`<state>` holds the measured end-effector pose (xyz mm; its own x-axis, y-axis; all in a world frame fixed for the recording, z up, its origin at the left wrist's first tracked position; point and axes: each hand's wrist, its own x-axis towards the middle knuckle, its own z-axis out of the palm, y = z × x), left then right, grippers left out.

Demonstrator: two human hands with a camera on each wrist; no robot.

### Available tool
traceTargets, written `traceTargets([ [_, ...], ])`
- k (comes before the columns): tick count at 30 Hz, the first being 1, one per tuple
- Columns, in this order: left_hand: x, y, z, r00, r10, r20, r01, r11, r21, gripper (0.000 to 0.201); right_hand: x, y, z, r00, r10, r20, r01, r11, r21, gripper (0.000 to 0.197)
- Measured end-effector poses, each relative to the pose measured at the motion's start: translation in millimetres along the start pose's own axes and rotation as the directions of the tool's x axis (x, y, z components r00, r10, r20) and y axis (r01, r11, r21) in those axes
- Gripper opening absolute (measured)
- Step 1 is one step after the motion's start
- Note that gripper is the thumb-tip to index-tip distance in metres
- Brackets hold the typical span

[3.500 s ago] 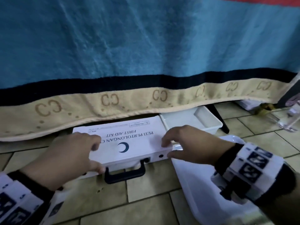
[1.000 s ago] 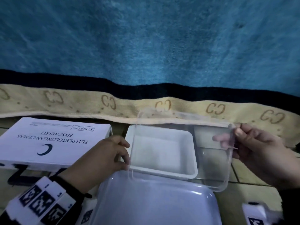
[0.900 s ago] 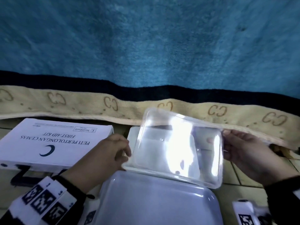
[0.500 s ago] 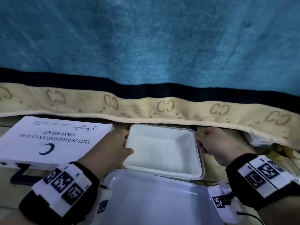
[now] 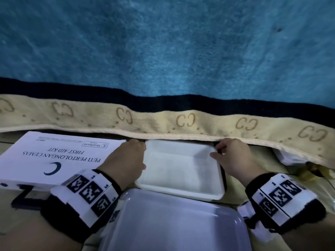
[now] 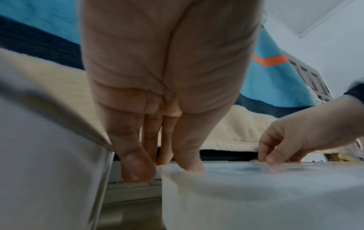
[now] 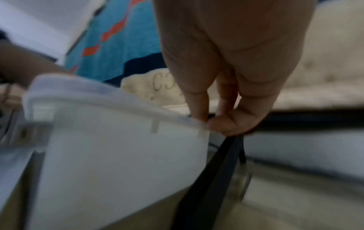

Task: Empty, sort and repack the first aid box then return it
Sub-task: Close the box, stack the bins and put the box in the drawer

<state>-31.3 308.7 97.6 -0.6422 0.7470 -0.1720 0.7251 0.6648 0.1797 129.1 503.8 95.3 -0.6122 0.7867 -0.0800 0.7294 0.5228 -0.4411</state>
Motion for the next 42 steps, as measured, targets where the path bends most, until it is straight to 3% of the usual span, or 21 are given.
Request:
traceTargets([
  [2,1,-1,-4,0.999,0.021,0.045,-0.022,0.999,0.03,0.047,-11,-4,-14,0.989,-0.105,0.104,0.122,0.977,-0.175,0.059],
  [5,1,-8,-7,0.988,0.038,0.148,-0.042,0.999,0.027,0.07,-27,-3,-20,0.933,-0.128,0.337,0.245,0.911,-0.332,0.092],
  [12,-5,-2,-5,0.989,0.032,0.144,-0.037,0.999,0.037,0.069,-31,-11,-16,0.934,-0.121,0.336,0.249,0.895,-0.369,0.092],
  [15,-12,2,-7,0.99,0.035,0.136,-0.046,0.995,0.083,0.056,-42,-17,-15,0.961,-0.099,0.26,0.193,0.909,-0.37,0.088],
  [18,-26,3,-10,0.996,0.071,0.044,-0.075,0.992,0.097,0.057,-59,-24,-18,0.992,-0.095,0.085,0.118,0.937,-0.33,0.076],
  [22,-70,-27,-29,0.991,0.079,-0.106,-0.076,0.997,0.026,0.052,-108,-40,-17,0.983,-0.102,-0.15,0.092,0.993,-0.072,0.044],
  [24,-102,-56,-33,0.993,0.076,-0.095,-0.073,0.997,0.04,0.038,-143,-52,-5,0.966,-0.07,-0.25,0.125,0.97,0.209,0.025],
  [26,-119,-68,-33,0.996,0.084,-0.029,-0.081,0.992,0.101,0.024,-165,-55,-1,0.919,0.019,-0.395,0.171,0.881,0.441,0.011],
  [29,-157,-94,-19,0.97,0.119,0.212,-0.163,0.965,0.204,0.023,-217,-60,33,0.739,0.24,-0.629,0.278,0.742,0.61,0.014],
  [32,-183,-118,7,0.918,0.107,0.383,-0.204,0.953,0.223,0.05,-273,-61,81,0.609,0.394,-0.689,0.348,0.647,0.678,0.025],
  [34,-191,-133,22,0.909,0.109,0.403,-0.201,0.96,0.193,0.069,-305,-58,116,0.546,0.455,-0.703,0.378,0.616,0.691,0.033],
  [36,-197,-141,31,0.905,0.134,0.405,-0.228,0.954,0.193,0.078,-329,-50,153,0.503,0.53,-0.683,0.362,0.588,0.723,0.038],
  [38,-201,-141,34,0.901,0.169,0.399,-0.265,0.943,0.2,0.077,-348,-36,195,0.504,0.654,-0.565,0.215,0.538,0.815,0.042],
  [40,-203,-136,36,0.899,0.182,0.398,-0.29,0.929,0.231,0.075,-356,-22,240,0.514,0.784,-0.348,-0.05,0.432,0.9,0.037],
  [42,-203,-135,38,0.903,0.175,0.393,-0.291,0.921,0.259,0.076,-352,-7,282,0.522,0.852,-0.041,-0.299,0.228,0.926,0.024],
])
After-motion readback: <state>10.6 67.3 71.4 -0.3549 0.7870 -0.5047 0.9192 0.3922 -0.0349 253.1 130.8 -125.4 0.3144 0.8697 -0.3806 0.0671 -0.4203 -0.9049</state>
